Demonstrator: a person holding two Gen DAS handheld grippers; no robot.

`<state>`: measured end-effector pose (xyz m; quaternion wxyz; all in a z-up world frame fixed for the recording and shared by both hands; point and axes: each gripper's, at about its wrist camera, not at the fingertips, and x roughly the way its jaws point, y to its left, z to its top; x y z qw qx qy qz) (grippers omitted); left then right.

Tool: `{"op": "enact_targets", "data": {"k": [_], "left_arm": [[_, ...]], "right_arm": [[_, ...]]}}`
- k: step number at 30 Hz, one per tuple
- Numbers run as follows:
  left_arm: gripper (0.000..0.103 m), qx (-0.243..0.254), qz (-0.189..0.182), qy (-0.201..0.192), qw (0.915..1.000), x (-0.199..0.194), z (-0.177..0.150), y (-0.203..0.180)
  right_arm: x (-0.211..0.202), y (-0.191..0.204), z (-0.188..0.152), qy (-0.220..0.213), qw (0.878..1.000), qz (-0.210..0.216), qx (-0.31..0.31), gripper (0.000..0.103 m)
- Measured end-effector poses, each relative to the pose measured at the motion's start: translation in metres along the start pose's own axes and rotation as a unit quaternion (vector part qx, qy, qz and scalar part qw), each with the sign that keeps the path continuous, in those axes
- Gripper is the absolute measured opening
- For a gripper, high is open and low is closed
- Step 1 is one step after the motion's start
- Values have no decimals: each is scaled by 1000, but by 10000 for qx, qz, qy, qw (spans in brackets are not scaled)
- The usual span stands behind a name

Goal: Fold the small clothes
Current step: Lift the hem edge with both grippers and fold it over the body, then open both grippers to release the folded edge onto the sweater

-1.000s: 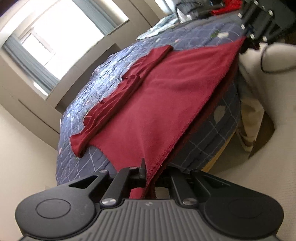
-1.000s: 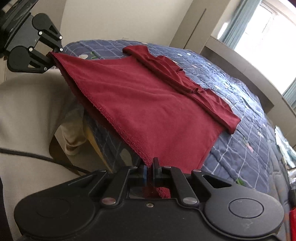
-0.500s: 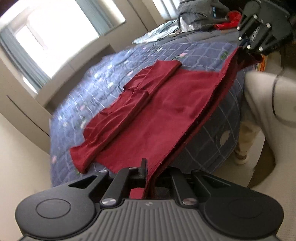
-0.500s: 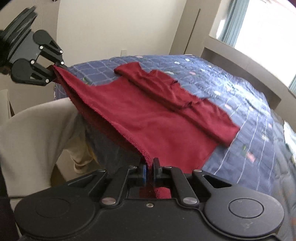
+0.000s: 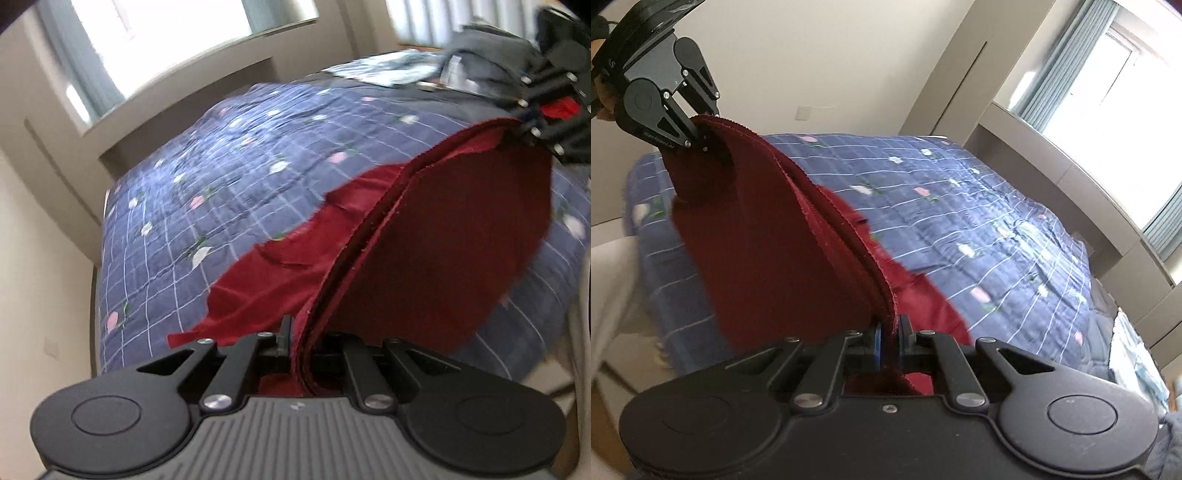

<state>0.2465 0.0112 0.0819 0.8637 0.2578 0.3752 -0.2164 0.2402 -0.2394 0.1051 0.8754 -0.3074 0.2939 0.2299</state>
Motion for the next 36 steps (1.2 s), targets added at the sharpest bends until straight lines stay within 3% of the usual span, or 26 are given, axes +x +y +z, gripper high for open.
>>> {"op": "enact_targets", "data": {"k": [7,12,16,19,22,25,27,29,33,36], "left_arm": [[10,-584,-80,491,9971,92,31,54],[10,-677,-220,853,9938,159,41,83],[15,-806,-577,1150,9884,204,45,104],[27,-829,-796,1329,9845,226,43,113],[46,-851,-892,1400,9825,236,39,120],[71,-865,-1008,1422,9809,238,36,131],[99,-875,-1044,1437,9802,238,34,140],[101,-962,-1212,1330,9790,237,31,148],[101,-1369,-1428,904,9761,229,24,161],[101,-1856,-1599,734,9667,225,20,174]], "right_arm": [[100,-45,24,233,9996,94,86,8],[176,-72,22,412,9976,379,407,8],[224,-83,14,535,9952,618,537,10],[252,-88,8,636,9932,725,648,15],[272,-95,0,690,9911,805,802,24],[279,-105,-7,650,9888,868,1028,45],[280,-116,-12,609,9846,951,1334,61],[278,-131,-18,468,9763,1163,1763,78],[272,-153,-27,295,9593,1295,2493,83],[267,-159,-31,274,9544,1251,2697,84]]}}
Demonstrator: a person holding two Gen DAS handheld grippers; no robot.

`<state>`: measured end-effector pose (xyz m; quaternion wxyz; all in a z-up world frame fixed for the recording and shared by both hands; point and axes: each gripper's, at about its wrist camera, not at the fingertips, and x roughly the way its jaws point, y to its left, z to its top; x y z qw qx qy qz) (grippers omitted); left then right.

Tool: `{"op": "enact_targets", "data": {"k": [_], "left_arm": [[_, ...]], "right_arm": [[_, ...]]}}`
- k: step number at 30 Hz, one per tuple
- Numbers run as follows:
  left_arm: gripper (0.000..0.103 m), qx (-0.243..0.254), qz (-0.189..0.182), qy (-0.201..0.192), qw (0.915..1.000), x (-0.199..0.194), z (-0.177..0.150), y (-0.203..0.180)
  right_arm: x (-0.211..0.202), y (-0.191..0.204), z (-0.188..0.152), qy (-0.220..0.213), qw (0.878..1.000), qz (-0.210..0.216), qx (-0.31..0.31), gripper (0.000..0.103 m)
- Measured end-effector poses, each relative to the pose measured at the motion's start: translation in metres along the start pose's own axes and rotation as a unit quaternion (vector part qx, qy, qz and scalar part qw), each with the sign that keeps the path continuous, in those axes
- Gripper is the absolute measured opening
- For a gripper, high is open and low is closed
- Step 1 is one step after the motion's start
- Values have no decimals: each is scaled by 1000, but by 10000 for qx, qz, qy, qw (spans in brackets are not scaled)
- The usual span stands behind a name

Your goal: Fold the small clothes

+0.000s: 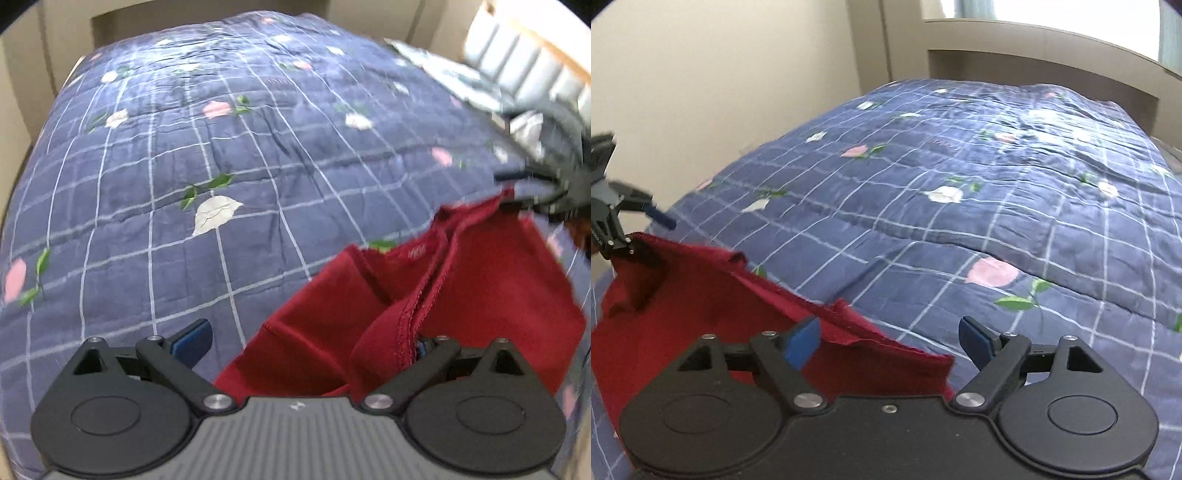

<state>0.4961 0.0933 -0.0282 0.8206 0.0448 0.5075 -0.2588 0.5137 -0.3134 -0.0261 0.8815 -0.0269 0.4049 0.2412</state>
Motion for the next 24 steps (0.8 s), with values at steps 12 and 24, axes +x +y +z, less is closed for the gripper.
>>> {"op": "enact_targets", "data": {"k": [12,24], "left_arm": [[101,-1236,-385,-561,9900,-11,-14,37],[101,-1562,289,71,9873,6,-11,51]], "right_arm": [[-6,0,-29,154,9997,39,183,84],[-1,-3,-41,-3,9991,-299,299,54]]}}
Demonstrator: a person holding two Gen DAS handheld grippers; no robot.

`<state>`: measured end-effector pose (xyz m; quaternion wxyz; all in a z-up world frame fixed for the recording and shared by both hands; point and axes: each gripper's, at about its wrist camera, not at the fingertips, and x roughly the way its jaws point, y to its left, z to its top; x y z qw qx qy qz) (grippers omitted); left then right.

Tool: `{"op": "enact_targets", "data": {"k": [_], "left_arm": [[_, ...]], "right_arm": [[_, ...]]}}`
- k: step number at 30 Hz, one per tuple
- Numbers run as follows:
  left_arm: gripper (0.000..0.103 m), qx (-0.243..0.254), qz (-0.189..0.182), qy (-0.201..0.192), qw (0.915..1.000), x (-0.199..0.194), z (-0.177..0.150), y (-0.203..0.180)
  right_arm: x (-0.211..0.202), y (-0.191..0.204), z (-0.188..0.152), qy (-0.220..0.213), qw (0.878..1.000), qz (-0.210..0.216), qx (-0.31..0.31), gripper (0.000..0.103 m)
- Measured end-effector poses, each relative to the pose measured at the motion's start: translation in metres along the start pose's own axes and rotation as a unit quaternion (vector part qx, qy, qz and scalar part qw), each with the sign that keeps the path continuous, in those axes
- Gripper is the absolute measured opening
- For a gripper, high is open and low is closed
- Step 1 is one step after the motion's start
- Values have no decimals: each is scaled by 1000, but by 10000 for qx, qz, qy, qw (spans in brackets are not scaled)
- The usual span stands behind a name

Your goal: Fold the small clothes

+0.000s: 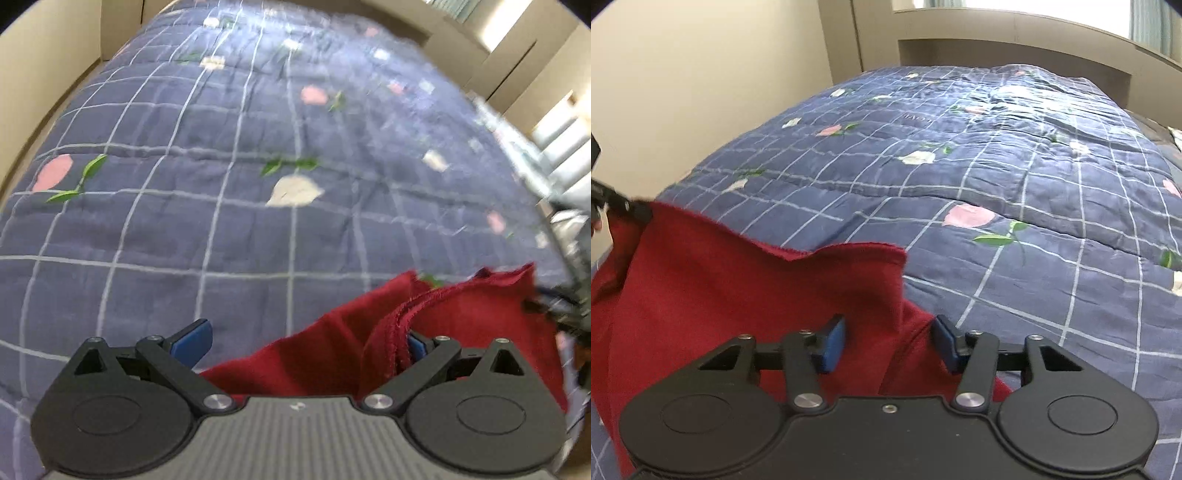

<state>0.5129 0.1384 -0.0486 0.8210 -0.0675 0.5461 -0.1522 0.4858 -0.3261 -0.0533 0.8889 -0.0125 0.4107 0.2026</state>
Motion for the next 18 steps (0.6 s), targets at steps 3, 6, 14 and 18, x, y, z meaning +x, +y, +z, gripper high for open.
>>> {"op": "enact_targets", "data": {"k": [3,6,14,18], "left_arm": [[102,334,348,205,9986,1,3,-6],[102,313,163,165,9992,-6,8,-7],[102,-1241,-1444,-5,9817,-21,17,32],[102,-1455,-1017,-228,9839,-27,12,46]], "right_arm": [[-3,1,1,-170,9998,64,-4,55],[2,4,6,-287,9995,89,58,53],[21,18,14,-225,9989,-397,-69,10],[22,16,14,-228,9991,-356,-10,10]]}}
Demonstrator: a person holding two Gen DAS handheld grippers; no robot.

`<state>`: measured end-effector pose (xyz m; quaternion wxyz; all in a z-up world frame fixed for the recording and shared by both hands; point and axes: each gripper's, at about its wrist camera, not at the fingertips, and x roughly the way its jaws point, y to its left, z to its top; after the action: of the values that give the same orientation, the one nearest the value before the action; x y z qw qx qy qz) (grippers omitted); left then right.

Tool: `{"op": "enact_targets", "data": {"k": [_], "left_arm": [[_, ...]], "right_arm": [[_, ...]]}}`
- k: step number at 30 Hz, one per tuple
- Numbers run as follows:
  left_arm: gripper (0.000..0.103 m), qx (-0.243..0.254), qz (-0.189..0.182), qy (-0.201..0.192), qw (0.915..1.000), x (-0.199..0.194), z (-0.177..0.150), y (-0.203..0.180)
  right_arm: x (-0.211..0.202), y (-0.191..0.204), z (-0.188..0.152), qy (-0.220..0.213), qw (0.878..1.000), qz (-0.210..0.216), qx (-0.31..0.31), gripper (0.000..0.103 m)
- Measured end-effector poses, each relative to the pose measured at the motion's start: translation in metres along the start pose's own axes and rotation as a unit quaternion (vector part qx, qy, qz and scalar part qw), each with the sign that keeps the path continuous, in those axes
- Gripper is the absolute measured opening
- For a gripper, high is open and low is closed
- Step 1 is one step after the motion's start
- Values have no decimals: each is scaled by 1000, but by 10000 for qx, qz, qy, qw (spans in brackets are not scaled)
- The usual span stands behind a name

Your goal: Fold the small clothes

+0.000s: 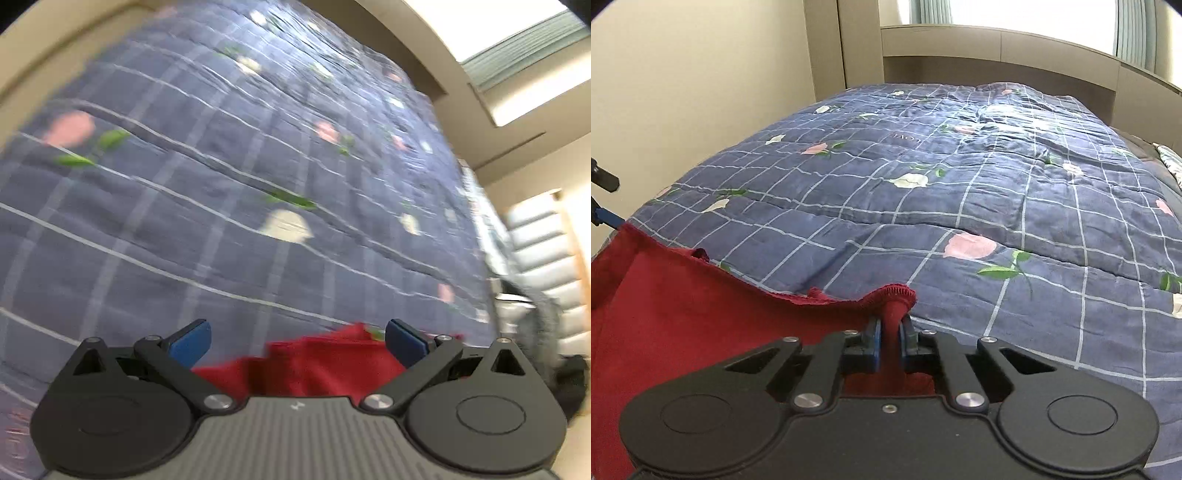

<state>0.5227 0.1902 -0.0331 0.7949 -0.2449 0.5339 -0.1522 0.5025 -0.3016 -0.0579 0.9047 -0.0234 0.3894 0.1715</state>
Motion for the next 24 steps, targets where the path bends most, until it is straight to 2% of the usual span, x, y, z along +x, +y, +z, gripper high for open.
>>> {"op": "enact_targets", "data": {"k": [2,5,7,10,11,12,13,14,16,18,22,23,24], "left_arm": [[102,346,236,-109,9991,-2,-11,-6],[102,819,215,-194,9962,1,-35,-18],[100,993,341,-346,9939,4,-50,-22],[75,1311,591,-685,9872,12,-70,-33],[56,1387,668,-744,9853,15,-73,-36],[30,1427,680,-770,9844,16,-76,-37],[16,1390,677,-768,9850,18,-77,-37],[7,1276,718,-789,9861,20,-77,-37],[6,1032,884,-904,9866,22,-77,-36],[5,1007,913,-1029,9854,23,-79,-33],[5,954,1128,-1063,9833,36,-82,-29],[7,914,1143,-1095,9832,38,-82,-27],[14,835,1132,-1144,9834,38,-83,-26]], "right_arm": [[0,-1,0,6,10000,16,48,11],[0,-2,-2,-15,9999,4,121,15],[-1,-2,-3,-44,9999,-21,142,16],[-3,0,-5,-105,9998,-60,140,16],[-4,2,-5,-141,9998,-75,94,12],[-6,3,-6,-183,9998,-74,68,8],[-9,5,-6,-252,9996,-97,57,7],[-11,7,-6,-299,9995,-134,43,7],[-15,9,-6,-402,9990,-204,29,6],[-17,9,-7,-460,9985,-299,22,5],[-7,3,-12,-299,9988,-356,126,5],[-6,1,-12,-281,9989,-317,187,7],[-6,-1,-12,-271,9990,-276,234,8]]}}
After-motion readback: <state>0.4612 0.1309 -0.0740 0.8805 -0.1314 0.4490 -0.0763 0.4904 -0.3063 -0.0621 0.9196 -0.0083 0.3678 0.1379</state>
